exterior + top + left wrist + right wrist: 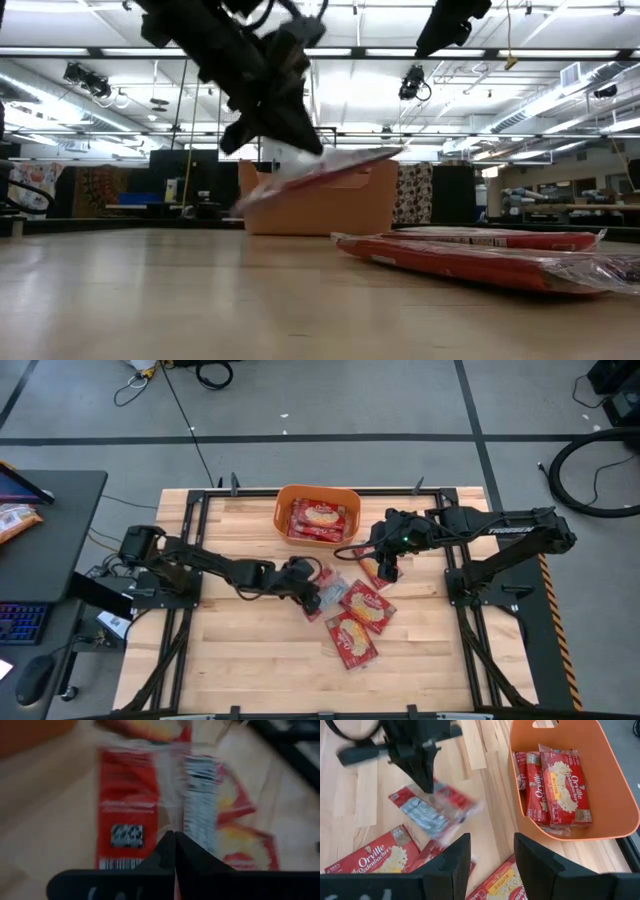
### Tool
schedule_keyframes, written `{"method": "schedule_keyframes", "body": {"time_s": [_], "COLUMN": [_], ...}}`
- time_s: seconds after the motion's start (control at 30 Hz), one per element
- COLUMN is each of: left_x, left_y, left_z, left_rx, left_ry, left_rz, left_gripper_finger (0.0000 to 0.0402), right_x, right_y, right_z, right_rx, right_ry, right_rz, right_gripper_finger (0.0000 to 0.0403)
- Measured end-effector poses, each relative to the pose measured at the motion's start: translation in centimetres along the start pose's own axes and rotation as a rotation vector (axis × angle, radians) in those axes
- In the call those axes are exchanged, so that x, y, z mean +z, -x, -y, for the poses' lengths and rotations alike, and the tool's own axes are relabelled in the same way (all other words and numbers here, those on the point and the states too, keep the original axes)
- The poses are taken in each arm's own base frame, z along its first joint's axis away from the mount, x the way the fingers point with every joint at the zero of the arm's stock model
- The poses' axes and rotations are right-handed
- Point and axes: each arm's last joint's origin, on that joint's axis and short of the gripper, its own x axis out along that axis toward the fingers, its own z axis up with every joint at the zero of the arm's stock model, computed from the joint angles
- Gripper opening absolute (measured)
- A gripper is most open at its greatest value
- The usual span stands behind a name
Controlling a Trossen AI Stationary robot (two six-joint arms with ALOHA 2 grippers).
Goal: Sort popcorn bags into baskets
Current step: Put the popcorn bag into the orange bin
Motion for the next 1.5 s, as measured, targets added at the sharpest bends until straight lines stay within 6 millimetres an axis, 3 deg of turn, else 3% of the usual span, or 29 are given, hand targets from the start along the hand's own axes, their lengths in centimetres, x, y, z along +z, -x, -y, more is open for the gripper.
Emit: {"method": "schedule_keyframes", "body": {"time_s": [0.47,0.77,0.93,1.33,1.5], "left_x": [8.2,15.6,18.5,19.2,18.9], "left_y": [5.5,7.3,6.6,3.2,1.6], "left_z": [-3.9,-7.0,-10.0,-14.4,-15.3], "left_rx": [-0.029,0.094,0.135,0.158,0.315], "left_ry": [0.007,-0.177,-0.287,-0.745,-0.916], "left_rz": [0.235,0.206,0.135,-0.009,-0.07], "left_gripper_finger": [0.0001,0.0,0.0,0.0009,0.0034], "right_x": [0.0,0.0,0.0,0.0,0.0], "right_y": [0.0,0.0,0.0,0.0,0.0], "right_z": [0.1,0.2,0.3,0.6,0.6], "right_rx": [-0.034,-0.056,-0.082,-0.161,-0.179], "right_ry": [0.008,0.007,-0.002,-0.052,-0.072], "right_rz": [-0.001,0.002,0.005,0.015,0.021], "right_gripper_finger": [0.0155,0.0155,0.0155,0.0155,0.0155]}}
